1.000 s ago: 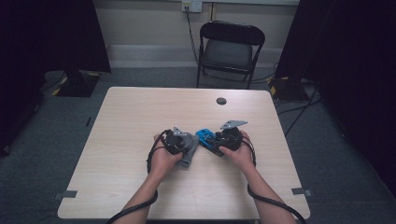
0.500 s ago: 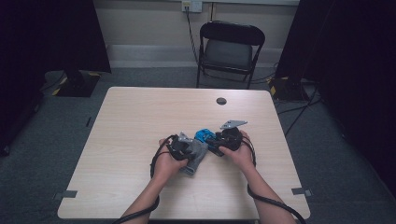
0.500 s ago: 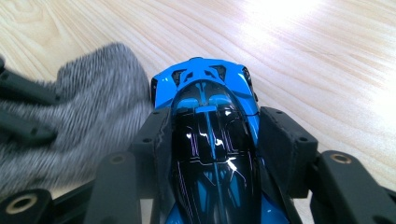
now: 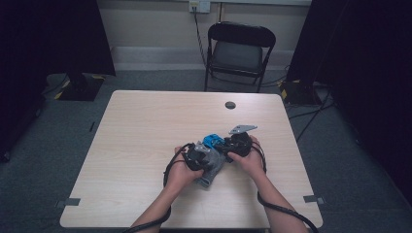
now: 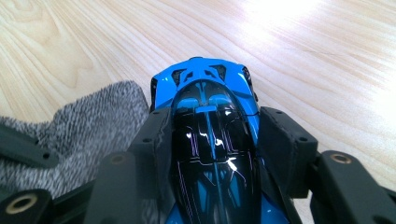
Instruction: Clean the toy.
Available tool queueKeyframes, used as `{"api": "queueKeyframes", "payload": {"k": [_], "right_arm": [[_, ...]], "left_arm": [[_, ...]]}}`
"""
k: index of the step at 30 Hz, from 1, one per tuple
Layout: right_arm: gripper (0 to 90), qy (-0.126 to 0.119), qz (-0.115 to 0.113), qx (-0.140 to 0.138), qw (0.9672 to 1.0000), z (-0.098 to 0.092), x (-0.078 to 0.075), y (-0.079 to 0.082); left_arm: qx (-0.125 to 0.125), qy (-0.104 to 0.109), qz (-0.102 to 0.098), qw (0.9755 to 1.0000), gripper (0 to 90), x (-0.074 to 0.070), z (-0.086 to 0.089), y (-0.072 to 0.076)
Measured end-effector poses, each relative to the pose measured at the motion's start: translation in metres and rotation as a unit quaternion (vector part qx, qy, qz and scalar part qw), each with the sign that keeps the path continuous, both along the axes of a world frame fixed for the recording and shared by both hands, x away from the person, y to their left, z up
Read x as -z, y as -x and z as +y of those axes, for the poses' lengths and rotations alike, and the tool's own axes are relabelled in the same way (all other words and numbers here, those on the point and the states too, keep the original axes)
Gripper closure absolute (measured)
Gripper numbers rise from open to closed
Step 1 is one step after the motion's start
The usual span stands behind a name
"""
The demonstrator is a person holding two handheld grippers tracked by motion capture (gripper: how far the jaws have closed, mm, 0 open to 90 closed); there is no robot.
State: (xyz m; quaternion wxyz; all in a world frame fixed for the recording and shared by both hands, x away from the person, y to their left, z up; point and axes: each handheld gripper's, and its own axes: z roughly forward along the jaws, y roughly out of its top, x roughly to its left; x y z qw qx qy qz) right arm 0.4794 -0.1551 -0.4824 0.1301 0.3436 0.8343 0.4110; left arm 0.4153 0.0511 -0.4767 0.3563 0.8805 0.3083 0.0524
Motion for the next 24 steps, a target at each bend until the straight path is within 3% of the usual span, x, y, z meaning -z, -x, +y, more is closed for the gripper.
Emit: {"api": "queueKeyframes", "payload": {"k": [7,24], "right_arm": [[45.7,0.001,0.000,-0.001,1.0000,0.000,0.000,0.000],[45.7,0.003,0.001,-0.002,1.0000,0.001,-0.001,-0.001]], "left_arm": [[0.016,0.012,0.010,0.9998,76.8,0.000,-0.010,0.003],[0.053,0.015,0.006,0.9985,76.9,0.000,-0.034,0.016]]}}
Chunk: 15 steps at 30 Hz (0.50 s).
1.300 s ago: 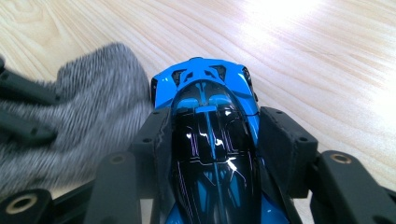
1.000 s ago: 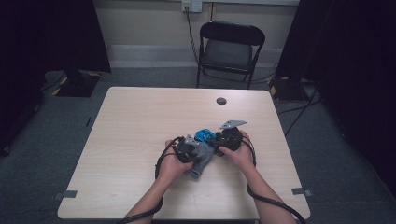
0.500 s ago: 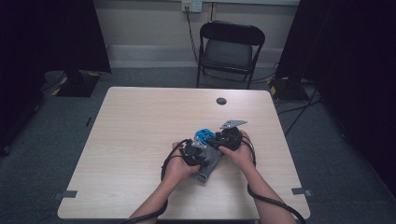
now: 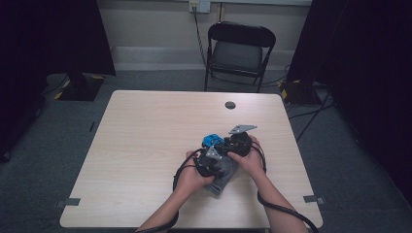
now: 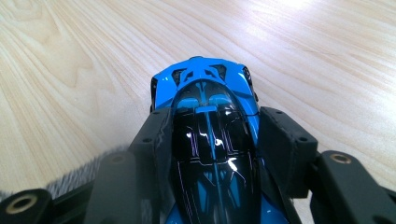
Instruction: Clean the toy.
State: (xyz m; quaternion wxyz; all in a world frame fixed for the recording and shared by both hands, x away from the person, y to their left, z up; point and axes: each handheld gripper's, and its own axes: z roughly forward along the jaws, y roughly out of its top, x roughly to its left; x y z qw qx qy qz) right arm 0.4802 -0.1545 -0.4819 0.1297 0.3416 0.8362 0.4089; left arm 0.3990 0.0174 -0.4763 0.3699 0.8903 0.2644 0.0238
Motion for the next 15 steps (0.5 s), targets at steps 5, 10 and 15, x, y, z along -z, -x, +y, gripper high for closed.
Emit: {"api": "queueKeyframes", "payload": {"k": [5,10,15], "right_arm": [[45.7,0.001,0.000,0.000,1.0000,0.000,0.000,0.000],[45.7,0.000,-0.001,-0.001,1.0000,0.000,0.000,0.000],[45.7,0.000,-0.001,0.000,1.0000,0.000,0.000,0.000]], "left_arm": [[0.007,0.005,0.000,1.0000,76.9,0.001,-0.006,0.003],[0.014,0.010,-0.001,0.9998,76.9,0.000,-0.010,0.005],[0.022,0.022,0.002,0.9995,76.9,0.001,-0.014,0.009]]}}
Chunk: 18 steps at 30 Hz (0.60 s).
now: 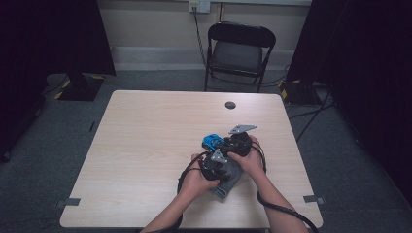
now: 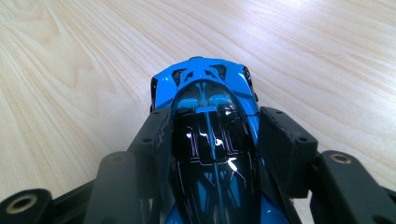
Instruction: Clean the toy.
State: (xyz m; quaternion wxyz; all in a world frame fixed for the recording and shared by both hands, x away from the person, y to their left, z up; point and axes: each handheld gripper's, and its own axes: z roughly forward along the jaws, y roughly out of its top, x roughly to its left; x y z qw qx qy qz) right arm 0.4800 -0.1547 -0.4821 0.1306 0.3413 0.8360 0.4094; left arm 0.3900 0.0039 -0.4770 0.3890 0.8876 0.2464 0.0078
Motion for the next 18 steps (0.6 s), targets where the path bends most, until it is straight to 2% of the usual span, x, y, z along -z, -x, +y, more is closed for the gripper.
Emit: {"api": "queueKeyframes", "payload": {"k": [7,11,15,18], "right_arm": [[45.7,0.000,0.000,-0.001,1.0000,0.000,0.000,0.000],[45.7,-0.001,0.001,-0.001,1.0000,0.000,0.000,0.000],[45.7,-0.001,0.000,-0.001,1.0000,0.000,0.000,0.000],[45.7,-0.003,0.001,0.000,1.0000,-0.001,0.000,0.000]], "left_arm": [[0.017,0.005,-0.001,0.9998,76.9,-0.005,-0.003,0.006],[0.023,0.009,-0.011,0.9996,76.9,-0.014,0.001,0.010],[0.020,0.014,-0.019,0.9995,76.9,-0.023,0.011,0.012],[0.008,0.017,-0.026,0.9995,76.9,-0.029,0.026,0.010]]}}
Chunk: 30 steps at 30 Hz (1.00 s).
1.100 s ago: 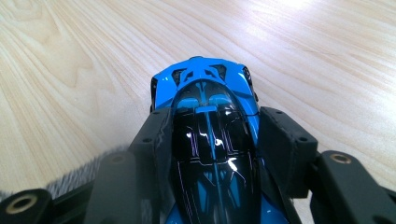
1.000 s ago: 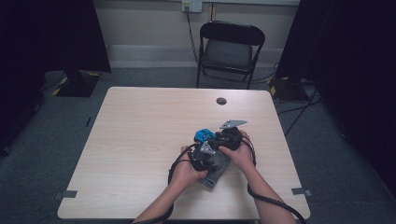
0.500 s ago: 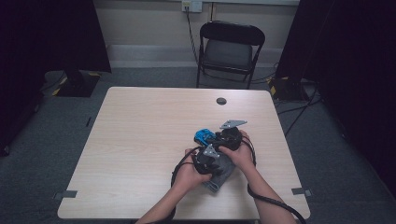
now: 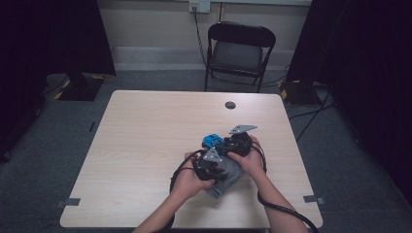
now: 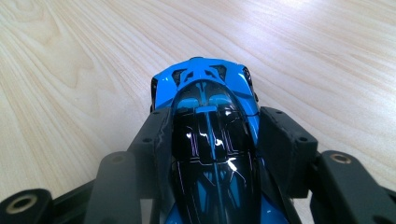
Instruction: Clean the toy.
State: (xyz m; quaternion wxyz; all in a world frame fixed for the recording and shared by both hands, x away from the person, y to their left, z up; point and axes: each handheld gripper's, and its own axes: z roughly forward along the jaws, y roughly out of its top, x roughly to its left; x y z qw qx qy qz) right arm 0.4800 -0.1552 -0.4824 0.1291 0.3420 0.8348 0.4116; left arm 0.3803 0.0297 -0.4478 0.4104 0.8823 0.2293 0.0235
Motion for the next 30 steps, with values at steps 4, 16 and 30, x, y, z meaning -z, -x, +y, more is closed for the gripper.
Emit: {"api": "queueKeyframes", "payload": {"k": [4,16,30], "right_arm": [[45.7,0.003,-0.001,-0.001,1.0000,0.000,0.000,0.000],[45.7,0.004,-0.003,-0.001,1.0000,0.001,0.000,0.000],[45.7,0.001,-0.002,-0.001,1.0000,0.000,0.000,0.000]], "left_arm": [[-0.016,0.003,-0.005,0.9999,76.9,-0.003,0.014,-0.004],[-0.107,0.009,-0.016,0.9941,76.9,-0.010,0.074,-0.034],[-0.182,-0.012,-0.017,0.9830,76.7,0.006,0.096,-0.066]]}}
